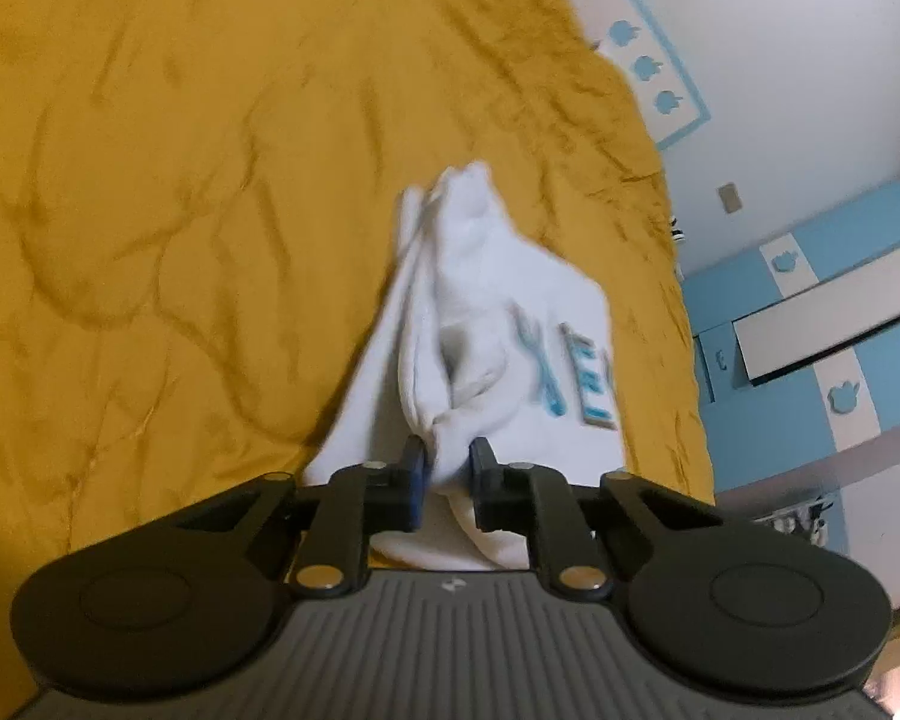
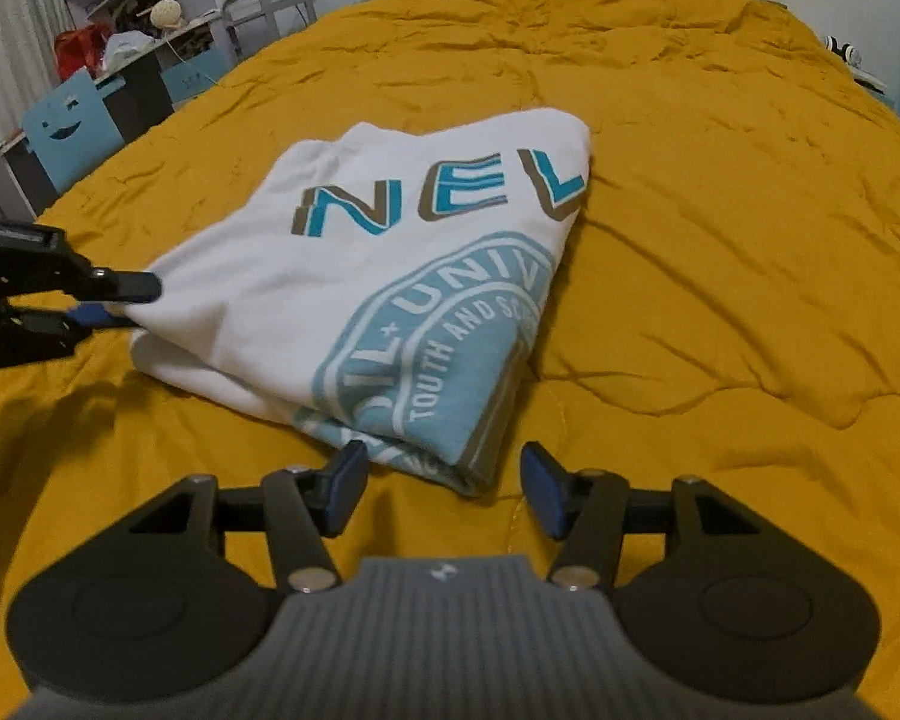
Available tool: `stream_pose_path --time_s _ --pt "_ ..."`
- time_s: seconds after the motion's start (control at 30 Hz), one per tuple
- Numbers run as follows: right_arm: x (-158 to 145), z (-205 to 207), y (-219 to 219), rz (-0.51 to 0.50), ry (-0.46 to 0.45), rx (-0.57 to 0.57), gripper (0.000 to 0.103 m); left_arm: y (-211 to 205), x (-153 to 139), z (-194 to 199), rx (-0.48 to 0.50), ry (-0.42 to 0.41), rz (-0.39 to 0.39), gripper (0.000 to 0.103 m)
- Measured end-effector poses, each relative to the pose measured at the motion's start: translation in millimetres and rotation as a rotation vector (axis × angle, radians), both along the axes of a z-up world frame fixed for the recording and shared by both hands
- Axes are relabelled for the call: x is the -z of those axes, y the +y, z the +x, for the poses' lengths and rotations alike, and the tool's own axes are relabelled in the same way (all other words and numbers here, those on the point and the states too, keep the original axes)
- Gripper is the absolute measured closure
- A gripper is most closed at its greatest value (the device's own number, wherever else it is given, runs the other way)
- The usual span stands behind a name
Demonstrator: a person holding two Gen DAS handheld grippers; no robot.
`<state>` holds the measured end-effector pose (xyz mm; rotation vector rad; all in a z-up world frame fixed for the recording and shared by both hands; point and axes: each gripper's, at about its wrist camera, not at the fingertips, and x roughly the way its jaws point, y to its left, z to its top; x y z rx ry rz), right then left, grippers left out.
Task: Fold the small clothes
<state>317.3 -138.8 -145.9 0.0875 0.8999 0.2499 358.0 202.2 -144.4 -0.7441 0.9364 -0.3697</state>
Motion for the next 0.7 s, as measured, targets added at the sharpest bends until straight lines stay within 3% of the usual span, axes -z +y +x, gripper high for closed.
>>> stream_pose_path --time_s 0.1,0.13,0.17,0.23,0.33,0.47,0.7 --pt "-7 2 3 -0.051 -0.02 -0.004 0.063 -12 -39 -11 0.036 -0.096 0.091 0.092" --pt "-8 2 3 -0.062 -0.016 -0.007 0.073 -15 -46 -12 0.044 -0.108 0.126 0.092" --pt "-8 2 3 -0.065 0.0 -0.016 0.087 -17 -46 -12 0.053 -0.103 0.161 0.092" --pt "-6 1 2 -0.083 0.019 -0.021 0.094 -15 -30 -8 0.052 -0.054 0.227 0.092" --pt "1 -1 3 -0.085 0.019 -0.041 0.099 -5 12 3 0.027 0.045 0.263 0.092" --pt "14 -3 1 -0.086 0.04 -0.055 0.101 -6 42 4 0.01 0.064 0.311 0.092" --pt "22 -6 -15 -0.051 0.099 -0.018 0.103 -17 25 0 0.048 0.057 0.397 0.091"
